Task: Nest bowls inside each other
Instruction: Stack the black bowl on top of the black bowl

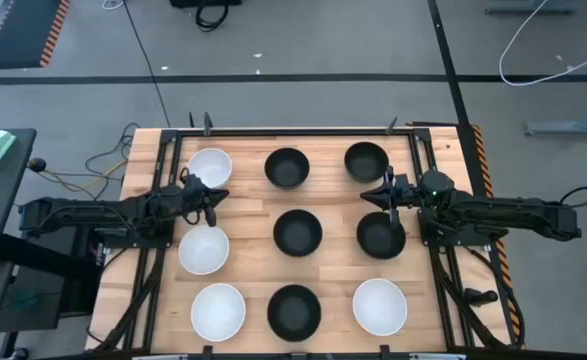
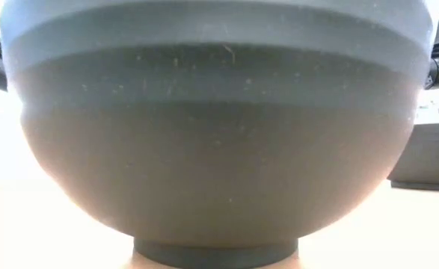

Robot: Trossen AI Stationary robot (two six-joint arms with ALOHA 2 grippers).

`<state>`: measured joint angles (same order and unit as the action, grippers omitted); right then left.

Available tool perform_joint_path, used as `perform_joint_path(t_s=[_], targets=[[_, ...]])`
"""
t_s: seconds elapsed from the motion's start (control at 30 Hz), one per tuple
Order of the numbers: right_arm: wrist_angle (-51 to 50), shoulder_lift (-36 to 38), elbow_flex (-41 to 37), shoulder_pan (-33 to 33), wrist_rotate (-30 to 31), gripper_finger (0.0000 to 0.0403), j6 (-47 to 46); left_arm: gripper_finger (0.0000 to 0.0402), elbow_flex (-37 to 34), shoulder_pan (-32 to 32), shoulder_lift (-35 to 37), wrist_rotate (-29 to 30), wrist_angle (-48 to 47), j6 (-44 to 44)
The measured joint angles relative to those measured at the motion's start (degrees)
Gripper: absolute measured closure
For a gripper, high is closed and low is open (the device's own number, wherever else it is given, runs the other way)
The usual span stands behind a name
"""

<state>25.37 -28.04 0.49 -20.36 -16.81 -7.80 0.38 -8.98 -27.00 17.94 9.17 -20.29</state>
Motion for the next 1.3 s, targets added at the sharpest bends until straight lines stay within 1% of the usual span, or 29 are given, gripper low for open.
perform_joint_path(t_s=[0.43, 0.83, 1.0, 1.17, 1.3], targets=[[0.02, 0.01, 0.0, -0.01, 0.01, 0.0384, 0.01, 0.0378, 0.0, -0.01, 0.01, 0.0, -0.01, 0.0], [-0.01, 0.01, 0.0, -0.02, 0.02, 0.0384, 0.01, 0.0366, 0.0, -0.02, -0.01, 0.02, 0.0, 0.13], [0.01, 0.0, -0.02, -0.02, 0.0, 0.0384, 0.01, 0.0373, 0.0, -0.17, 0.04, 0.48, 3.28, 5.87], [0.01, -0.02, 0.0, 0.0, 0.0, 0.0384, 0.01, 0.0378, 0.0, -0.15, 0.01, 0.48, 3.54, 5.95], [0.02, -0.01, 0.0, -0.01, 0.0, 0.0384, 0.01, 0.0375, 0.0, -0.15, 0.01, 0.48, 3.5, 5.95]])
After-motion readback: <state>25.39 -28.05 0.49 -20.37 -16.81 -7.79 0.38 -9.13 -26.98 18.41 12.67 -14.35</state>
